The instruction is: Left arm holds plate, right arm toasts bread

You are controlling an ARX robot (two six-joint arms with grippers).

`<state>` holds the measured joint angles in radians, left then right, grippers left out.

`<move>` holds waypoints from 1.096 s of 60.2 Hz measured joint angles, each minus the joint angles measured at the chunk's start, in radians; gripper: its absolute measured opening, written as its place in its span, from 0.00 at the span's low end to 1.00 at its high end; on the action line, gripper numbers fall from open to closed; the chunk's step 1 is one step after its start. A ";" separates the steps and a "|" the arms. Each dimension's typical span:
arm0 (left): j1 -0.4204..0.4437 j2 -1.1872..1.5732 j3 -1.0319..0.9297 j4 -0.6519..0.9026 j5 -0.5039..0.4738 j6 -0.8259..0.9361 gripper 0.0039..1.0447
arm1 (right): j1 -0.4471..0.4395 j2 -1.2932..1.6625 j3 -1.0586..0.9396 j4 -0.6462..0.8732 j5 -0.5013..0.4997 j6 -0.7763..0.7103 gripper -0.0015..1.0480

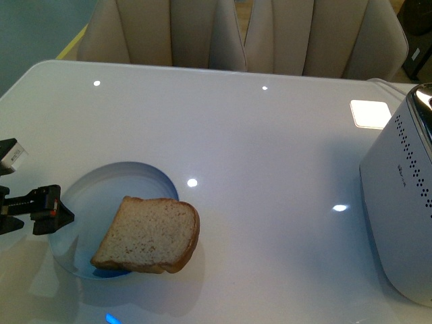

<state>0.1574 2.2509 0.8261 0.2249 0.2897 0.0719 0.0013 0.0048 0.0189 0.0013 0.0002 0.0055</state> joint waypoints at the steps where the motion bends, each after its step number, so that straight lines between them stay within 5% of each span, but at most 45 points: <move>1: -0.002 0.011 0.011 -0.004 -0.003 0.000 0.94 | 0.000 0.000 0.000 0.000 0.000 0.000 0.91; 16: -0.036 0.054 0.064 -0.011 -0.005 -0.016 0.91 | 0.000 0.000 0.000 0.000 0.000 0.000 0.91; 33: -0.072 0.085 0.105 -0.040 -0.017 -0.026 0.48 | 0.000 0.000 0.000 0.000 0.000 0.000 0.91; 46: -0.053 0.094 0.119 -0.065 0.058 -0.082 0.03 | 0.000 0.000 0.000 0.000 0.000 0.000 0.91; 66: 0.041 -0.004 0.078 -0.134 0.171 -0.109 0.03 | 0.000 0.000 0.000 0.000 0.000 0.000 0.91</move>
<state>0.1982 2.2471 0.9043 0.0906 0.4610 -0.0376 0.0013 0.0048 0.0189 0.0013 0.0002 0.0055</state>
